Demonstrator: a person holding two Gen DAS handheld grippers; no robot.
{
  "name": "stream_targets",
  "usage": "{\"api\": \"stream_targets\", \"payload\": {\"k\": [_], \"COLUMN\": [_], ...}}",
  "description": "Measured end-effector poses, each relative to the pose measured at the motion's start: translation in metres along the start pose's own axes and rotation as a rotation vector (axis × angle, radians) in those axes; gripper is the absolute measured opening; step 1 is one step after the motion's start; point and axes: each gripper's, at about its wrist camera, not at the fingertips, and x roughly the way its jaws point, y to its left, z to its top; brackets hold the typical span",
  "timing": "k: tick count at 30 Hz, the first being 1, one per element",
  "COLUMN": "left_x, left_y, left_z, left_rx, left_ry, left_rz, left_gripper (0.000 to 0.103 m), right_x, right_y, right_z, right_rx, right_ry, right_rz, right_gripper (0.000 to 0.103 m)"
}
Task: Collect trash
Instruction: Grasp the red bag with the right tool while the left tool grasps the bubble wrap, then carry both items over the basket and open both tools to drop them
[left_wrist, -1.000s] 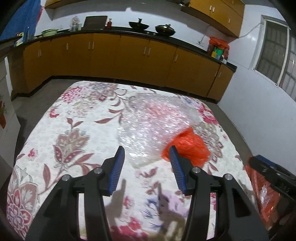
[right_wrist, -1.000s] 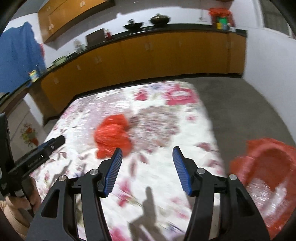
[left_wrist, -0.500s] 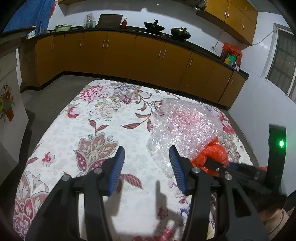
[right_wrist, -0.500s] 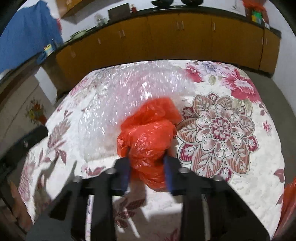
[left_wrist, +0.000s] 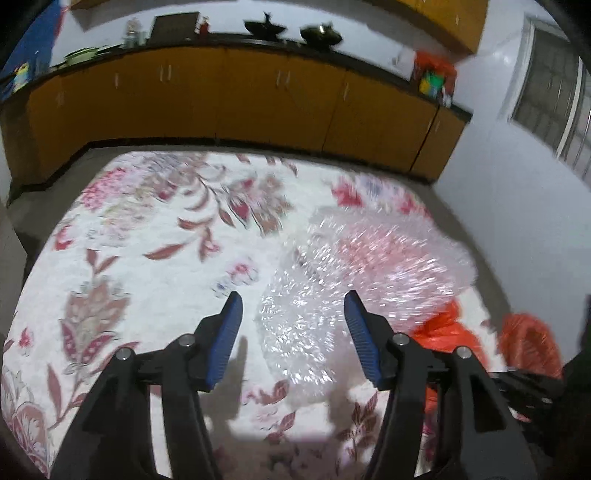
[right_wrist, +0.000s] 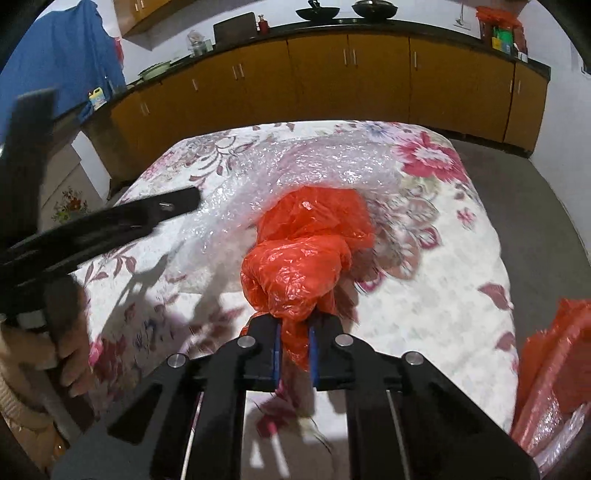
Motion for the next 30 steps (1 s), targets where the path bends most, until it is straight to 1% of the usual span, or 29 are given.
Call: {"api": "stream_targets", "payload": {"k": [2,3,4,5,6,8,10,11,12,13,15,18,22,24,27,30], "left_x": [0.017,0.024,0.031,0.035,0.036,0.037,0.038,0.038,0.037,0.035,0.029,0.007,-0.033,-0.056,-0.082,-0.109], "left_y": [-0.005,-0.006,-0.007,-0.01,-0.012,-0.021,-0.027,-0.03,-0.031,-0.033,-0.028,-0.019,-0.018,-0.023,-0.035,-0.057], "left_z": [-0.004,-0.006,-0.008,-0.011,-0.012,-0.014,-0.016,-0.017,-0.018,-0.019,-0.019,-0.012,-0.006,-0.005,-0.004,-0.006], "left_rx": [0.006,0.001,0.001,0.007,0.019,0.054,0.072,0.081,0.089,0.089,0.061,0.01,0.01,0.015,0.022,0.038], "left_ry": [0.058,0.083,0.108,0.118,0.111,0.109,0.11,0.108,0.101,0.09,0.068,0.014,-0.063,-0.101,-0.137,-0.173], "left_rz": [0.003,-0.005,-0.01,-0.012,-0.001,0.004,-0.001,-0.007,0.002,0.013,0.017,-0.002,-0.02,-0.031,-0.058,-0.103], "left_gripper": [0.053,0.047,0.044,0.042,0.042,0.036,0.026,0.016,0.011,0.008,0.007,0.007,0.007,0.007,0.006,0.006], "right_x": [-0.001,-0.003,-0.004,-0.005,-0.006,-0.009,-0.011,-0.012,-0.014,-0.017,-0.027,-0.047,-0.08,-0.1,-0.131,-0.16], "right_y": [-0.004,-0.009,-0.012,-0.014,-0.017,-0.019,-0.021,-0.022,-0.023,-0.024,-0.03,-0.04,-0.052,-0.057,-0.067,-0.077], "right_z": [-0.004,-0.008,-0.01,-0.012,-0.015,-0.017,-0.019,-0.02,-0.022,-0.023,-0.027,-0.031,-0.034,-0.037,-0.044,-0.055], "right_rx": [0.006,0.012,0.017,0.023,0.028,0.031,0.035,0.037,0.041,0.043,0.052,0.072,0.1,0.117,0.141,0.166], "right_ry": [0.004,0.006,0.007,0.008,0.008,0.003,0.0,-0.002,-0.006,-0.01,-0.025,-0.054,-0.112,-0.147,-0.193,-0.227], "right_rz": [-0.011,-0.016,-0.018,-0.019,-0.021,-0.025,-0.025,-0.026,-0.031,-0.037,-0.054,-0.082,-0.111,-0.125,-0.152,-0.189], "right_gripper": [0.011,0.011,0.011,0.011,0.011,0.011,0.011,0.011,0.011,0.011,0.011,0.011,0.011,0.011,0.011,0.011]}}
